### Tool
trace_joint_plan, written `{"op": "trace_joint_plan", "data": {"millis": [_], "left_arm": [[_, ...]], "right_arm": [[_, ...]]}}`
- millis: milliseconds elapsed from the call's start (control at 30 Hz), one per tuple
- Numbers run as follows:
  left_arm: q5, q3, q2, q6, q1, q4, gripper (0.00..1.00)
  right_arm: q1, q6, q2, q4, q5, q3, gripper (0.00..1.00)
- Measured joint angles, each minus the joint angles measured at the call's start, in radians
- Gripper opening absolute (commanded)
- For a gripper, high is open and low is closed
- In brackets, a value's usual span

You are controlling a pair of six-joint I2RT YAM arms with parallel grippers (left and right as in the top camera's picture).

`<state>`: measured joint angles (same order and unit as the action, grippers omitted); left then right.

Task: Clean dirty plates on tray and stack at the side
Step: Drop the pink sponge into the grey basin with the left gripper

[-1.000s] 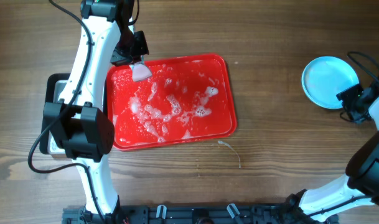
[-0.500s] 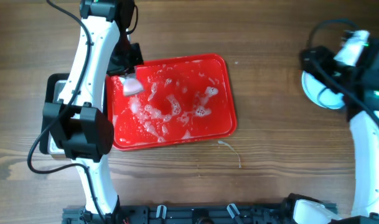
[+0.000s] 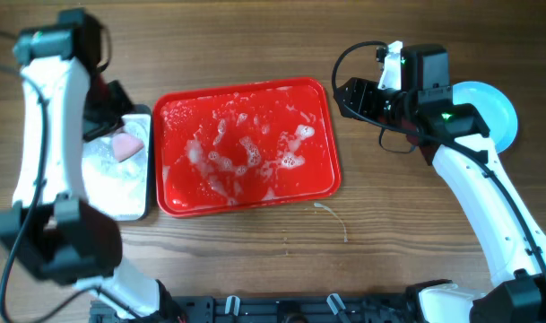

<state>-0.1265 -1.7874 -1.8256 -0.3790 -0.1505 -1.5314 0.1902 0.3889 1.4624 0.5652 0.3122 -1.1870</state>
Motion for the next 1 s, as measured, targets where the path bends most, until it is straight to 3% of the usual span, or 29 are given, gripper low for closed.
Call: {"op": "trace_joint_plan", "data": {"millis": [133,200,300,367,400,600,700,833,967,1000], "left_arm": [[-0.008,0.224,0.101,0.053,-0.087,0.203,0.06],[-0.007,0.335,0.093,0.072,-0.12,0.352,0.15],[-0.007,0.459,0.069,0.09,-0.163,0.474,0.53],[-0.007,0.481,0.066,0.1,-0.188,0.491,0.96],[-0.007,0.481,0.066,0.105,-0.199,0.5,1.0],[0.025,0.477,0.066,0.093,-0.215,0.484,1.0],[0.086,0.441,0.078,0.088,-0.196,0.459,1.0],[0.146,0.406,0.224,0.085,-0.108,0.473,1.0],[0.175,0.389,0.438,0.085,0.031,0.503,1.0],[0.178,0.386,0.475,0.085,0.061,0.508,1.0]], "right_arm": [[0.0,0.0,0.0,0.022,-0.003,0.001,0.73],[0.0,0.0,0.0,0.029,-0.003,0.001,0.73],[0.0,0.0,0.0,0.056,-0.003,0.001,0.73],[0.0,0.0,0.0,0.072,-0.003,0.001,0.73],[0.0,0.0,0.0,0.079,-0.003,0.001,0.73],[0.0,-0.017,0.0,0.056,-0.003,0.001,0.73],[0.0,-0.059,0.0,0.056,-0.005,0.0,0.78],[0.0,-0.152,-0.045,0.075,-0.021,0.0,0.83],[0.0,-0.198,-0.206,0.153,-0.064,-0.001,0.85],[0.0,-0.204,-0.247,0.177,-0.075,-0.002,0.9]]}}
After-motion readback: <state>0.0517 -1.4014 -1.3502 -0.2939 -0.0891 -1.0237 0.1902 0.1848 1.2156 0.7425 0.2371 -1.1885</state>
